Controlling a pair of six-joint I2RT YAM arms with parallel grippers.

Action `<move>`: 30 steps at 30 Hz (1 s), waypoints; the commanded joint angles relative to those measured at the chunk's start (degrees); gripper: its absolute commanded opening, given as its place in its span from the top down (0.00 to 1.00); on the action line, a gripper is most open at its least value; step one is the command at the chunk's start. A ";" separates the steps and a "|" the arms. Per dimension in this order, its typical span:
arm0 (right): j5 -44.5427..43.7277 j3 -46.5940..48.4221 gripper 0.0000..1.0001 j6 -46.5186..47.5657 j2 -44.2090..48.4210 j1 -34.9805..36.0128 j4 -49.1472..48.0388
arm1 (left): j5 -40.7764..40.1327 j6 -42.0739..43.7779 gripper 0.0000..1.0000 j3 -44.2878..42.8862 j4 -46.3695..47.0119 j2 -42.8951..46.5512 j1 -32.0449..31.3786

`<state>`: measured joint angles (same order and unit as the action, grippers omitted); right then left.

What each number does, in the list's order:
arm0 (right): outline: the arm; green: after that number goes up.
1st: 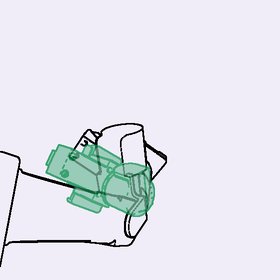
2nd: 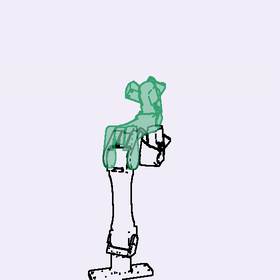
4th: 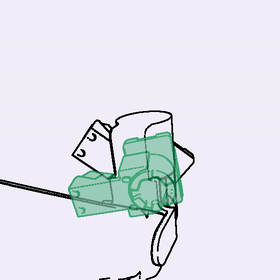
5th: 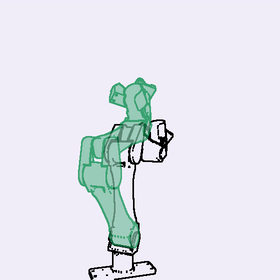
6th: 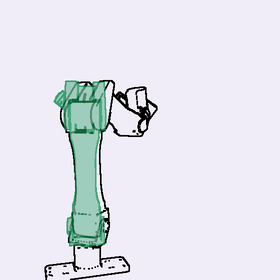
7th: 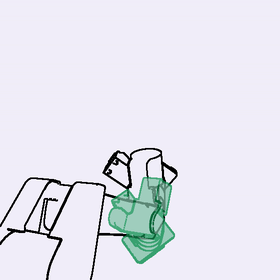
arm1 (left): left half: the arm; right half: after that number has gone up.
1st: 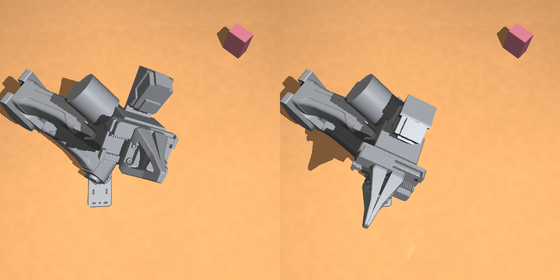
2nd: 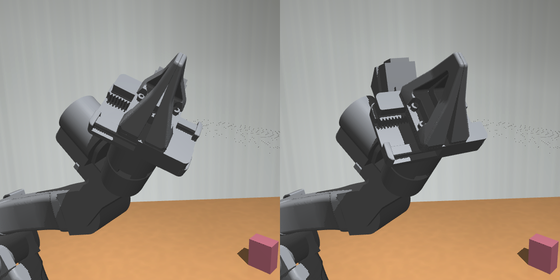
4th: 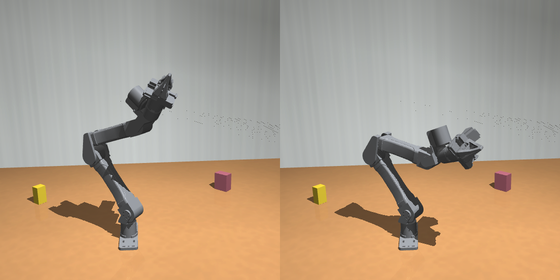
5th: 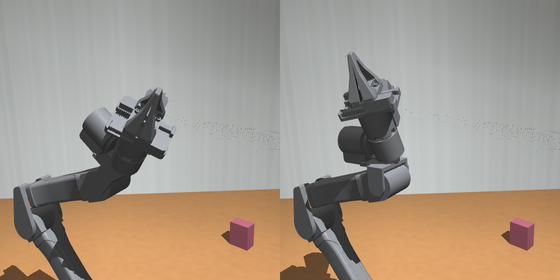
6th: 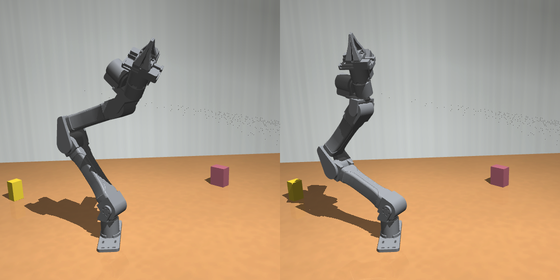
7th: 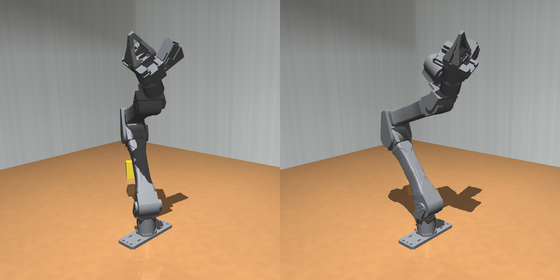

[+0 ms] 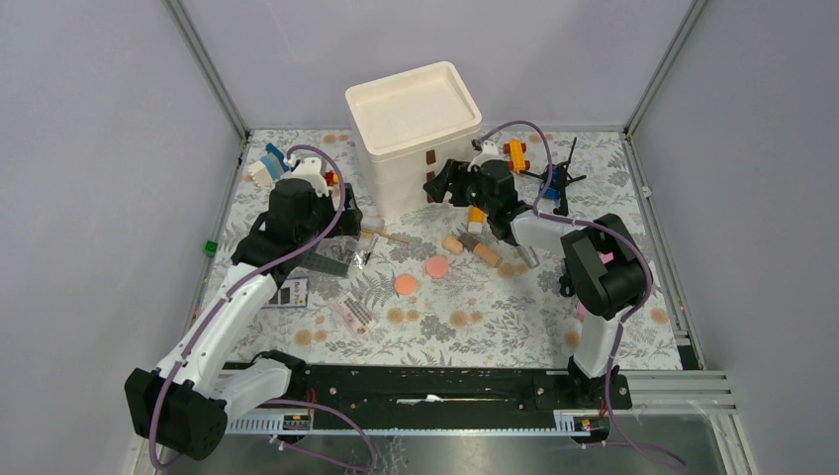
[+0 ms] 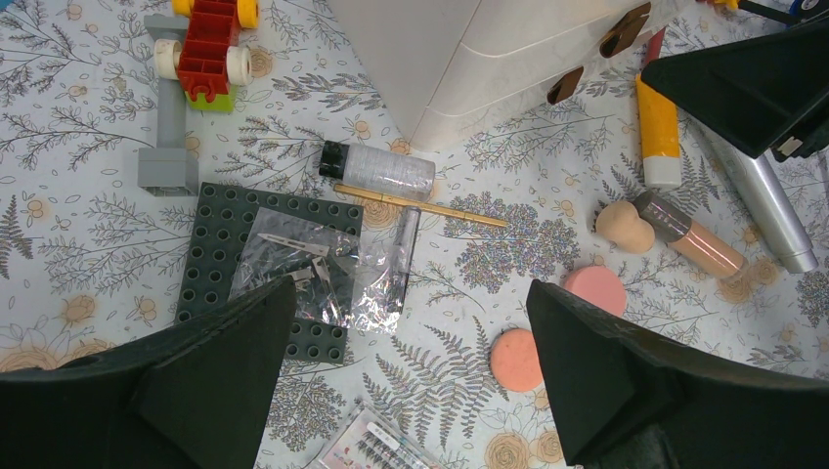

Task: Organize the makeup
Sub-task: Open the drawer in the storage box.

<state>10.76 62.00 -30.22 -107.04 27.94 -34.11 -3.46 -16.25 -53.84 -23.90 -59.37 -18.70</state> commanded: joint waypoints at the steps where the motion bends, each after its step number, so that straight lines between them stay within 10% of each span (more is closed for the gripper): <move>1: -1.97 3.29 0.16 0.72 2.10 -0.04 -7.23 | -0.40 0.71 0.01 -0.38 2.02 0.22 -0.02; 19: -3.97 3.96 0.23 1.34 0.16 0.01 -8.50 | -0.05 0.78 0.01 -0.38 2.07 0.30 -0.02; 30: -3.72 -6.63 0.26 1.92 -6.31 0.09 -27.07 | 0.21 0.78 0.01 -0.38 2.02 -0.05 -0.02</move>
<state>8.03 57.56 -29.36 -110.78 27.97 -49.34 -3.42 -16.25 -53.84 -23.90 -59.37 -18.70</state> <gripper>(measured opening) 0.752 0.989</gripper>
